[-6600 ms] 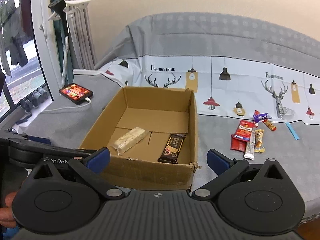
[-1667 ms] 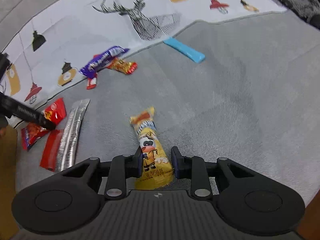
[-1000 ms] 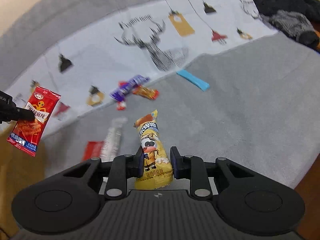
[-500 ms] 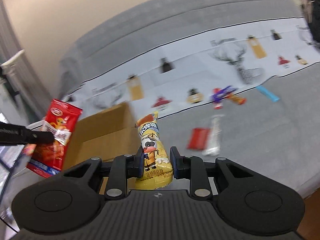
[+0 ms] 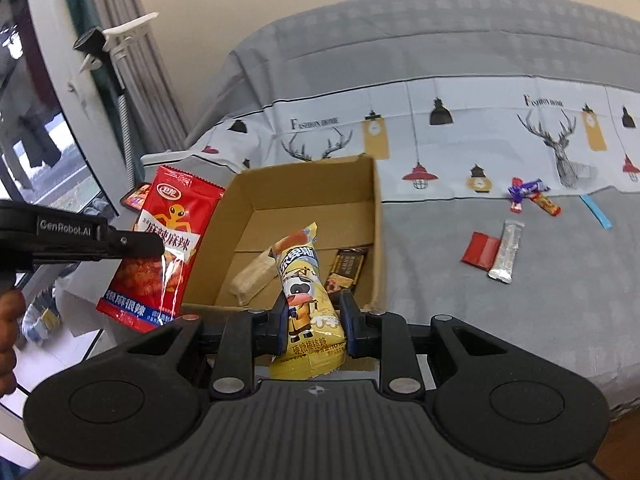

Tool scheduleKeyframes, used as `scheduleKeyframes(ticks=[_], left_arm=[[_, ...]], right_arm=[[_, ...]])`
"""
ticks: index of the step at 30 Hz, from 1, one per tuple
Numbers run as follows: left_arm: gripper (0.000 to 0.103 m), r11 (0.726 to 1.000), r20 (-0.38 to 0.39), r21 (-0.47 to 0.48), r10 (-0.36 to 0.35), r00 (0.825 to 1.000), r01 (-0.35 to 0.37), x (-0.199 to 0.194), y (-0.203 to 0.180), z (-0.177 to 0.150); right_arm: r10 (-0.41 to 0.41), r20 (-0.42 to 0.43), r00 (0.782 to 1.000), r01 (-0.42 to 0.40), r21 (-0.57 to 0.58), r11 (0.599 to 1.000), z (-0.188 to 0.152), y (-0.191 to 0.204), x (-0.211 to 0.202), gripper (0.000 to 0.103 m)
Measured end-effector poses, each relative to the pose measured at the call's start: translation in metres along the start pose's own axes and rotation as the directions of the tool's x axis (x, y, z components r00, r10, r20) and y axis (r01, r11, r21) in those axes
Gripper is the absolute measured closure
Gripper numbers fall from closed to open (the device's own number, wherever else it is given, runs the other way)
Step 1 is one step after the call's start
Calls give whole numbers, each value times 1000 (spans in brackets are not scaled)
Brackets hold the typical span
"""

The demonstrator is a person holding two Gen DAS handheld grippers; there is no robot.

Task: Organize snacks

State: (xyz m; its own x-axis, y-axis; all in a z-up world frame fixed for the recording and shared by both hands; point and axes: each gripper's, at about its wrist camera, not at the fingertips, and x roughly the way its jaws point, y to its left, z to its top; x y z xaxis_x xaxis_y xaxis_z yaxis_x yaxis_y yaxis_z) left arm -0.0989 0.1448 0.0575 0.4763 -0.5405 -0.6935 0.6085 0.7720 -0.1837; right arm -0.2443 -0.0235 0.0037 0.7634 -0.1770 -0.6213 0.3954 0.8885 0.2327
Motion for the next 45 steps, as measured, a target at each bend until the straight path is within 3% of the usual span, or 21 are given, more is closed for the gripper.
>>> scheduleKeyframes(ticks=[12, 24, 45], left_arm=[[95, 999, -20, -45, -20, 1000, 19, 7, 19, -9], [95, 996, -42, -84, -17, 999, 14, 31, 34, 6], [95, 994, -113, -112, -15, 994, 2, 111, 53, 51]], right_arm=[[-40, -27, 999, 39, -23, 999, -4, 12, 3, 76], [-70, -49, 996, 68, -35, 997, 10, 17, 26, 76], [-83, -109, 991, 82, -10, 997, 48, 8, 111, 76]])
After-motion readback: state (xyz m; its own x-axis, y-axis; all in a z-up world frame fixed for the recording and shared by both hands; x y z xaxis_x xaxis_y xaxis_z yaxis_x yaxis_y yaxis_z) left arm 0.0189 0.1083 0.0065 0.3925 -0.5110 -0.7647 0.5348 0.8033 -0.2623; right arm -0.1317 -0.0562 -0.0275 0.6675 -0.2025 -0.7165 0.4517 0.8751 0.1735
